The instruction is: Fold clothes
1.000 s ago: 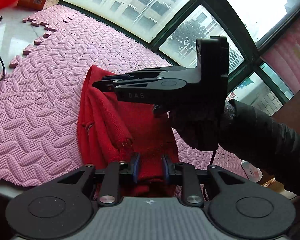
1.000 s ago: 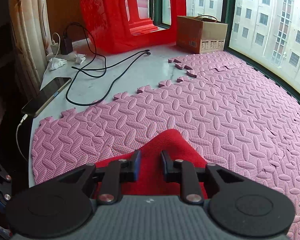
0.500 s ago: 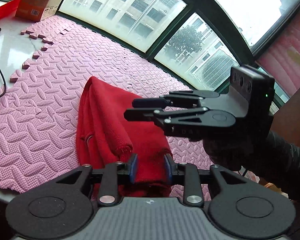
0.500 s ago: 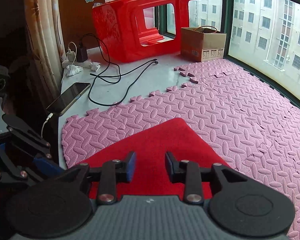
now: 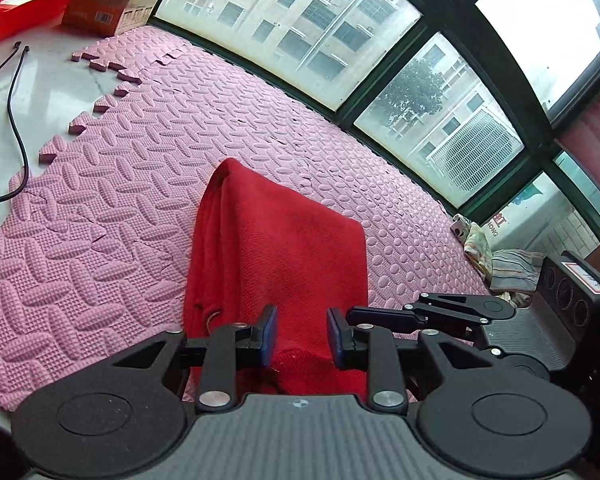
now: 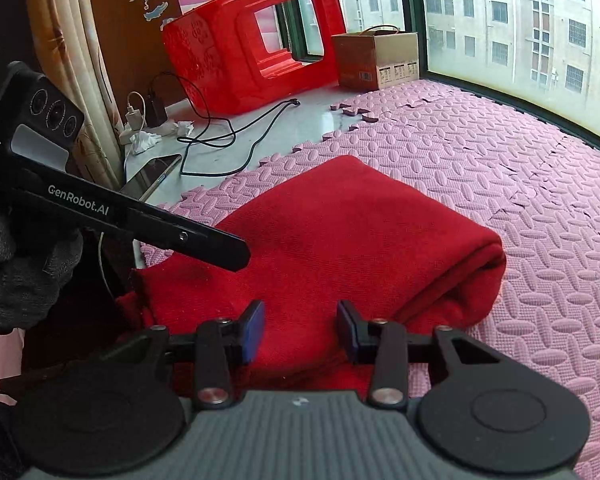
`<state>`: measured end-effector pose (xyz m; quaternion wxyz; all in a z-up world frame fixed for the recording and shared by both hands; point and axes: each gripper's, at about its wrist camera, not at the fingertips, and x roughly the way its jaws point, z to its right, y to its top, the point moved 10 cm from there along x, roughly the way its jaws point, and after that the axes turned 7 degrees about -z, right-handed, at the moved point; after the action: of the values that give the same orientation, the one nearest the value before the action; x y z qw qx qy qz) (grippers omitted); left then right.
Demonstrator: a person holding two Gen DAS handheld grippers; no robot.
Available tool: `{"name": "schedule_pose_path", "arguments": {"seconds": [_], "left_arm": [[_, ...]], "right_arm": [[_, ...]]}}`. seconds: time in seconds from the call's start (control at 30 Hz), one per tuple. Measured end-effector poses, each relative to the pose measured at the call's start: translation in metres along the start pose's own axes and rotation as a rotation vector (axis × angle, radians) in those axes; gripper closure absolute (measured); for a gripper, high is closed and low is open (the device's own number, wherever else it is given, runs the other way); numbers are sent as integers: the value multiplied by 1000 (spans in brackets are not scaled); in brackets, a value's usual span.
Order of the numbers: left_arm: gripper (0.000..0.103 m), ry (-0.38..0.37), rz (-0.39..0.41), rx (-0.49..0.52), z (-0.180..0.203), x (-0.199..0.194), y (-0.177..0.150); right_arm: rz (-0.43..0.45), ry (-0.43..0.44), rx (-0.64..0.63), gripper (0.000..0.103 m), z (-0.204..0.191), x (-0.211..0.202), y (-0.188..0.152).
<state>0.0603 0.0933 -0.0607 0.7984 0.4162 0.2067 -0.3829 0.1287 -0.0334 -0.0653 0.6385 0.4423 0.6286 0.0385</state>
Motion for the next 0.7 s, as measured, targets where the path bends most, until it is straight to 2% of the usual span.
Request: {"name": "schedule_pose_path", "arguments": {"seconds": [0.1, 0.2, 0.27, 0.4, 0.47, 0.57, 0.7], "left_arm": [[67, -15, 23, 20, 4, -15, 0], [56, -15, 32, 69, 9, -34, -6], [48, 0, 15, 92, 8, -42, -14], [43, 18, -36, 116, 1, -52, -37], [35, 14, -60, 122, -2, -55, -49], [34, 18, -89, 151, -3, -52, -64], [34, 45, -122, 222, 1, -39, -76]], "right_arm": [[30, 16, 17, 63, 5, -10, 11], [74, -6, 34, 61, 20, -25, 30], [89, -36, 43, 58, 33, -30, 41], [103, -94, 89, 57, 72, -27, 66], [93, -106, 107, 52, 86, -18, 73], [73, -114, 130, 52, 101, -4, 79], [22, -73, 192, 52, 114, 23, 78]]}}
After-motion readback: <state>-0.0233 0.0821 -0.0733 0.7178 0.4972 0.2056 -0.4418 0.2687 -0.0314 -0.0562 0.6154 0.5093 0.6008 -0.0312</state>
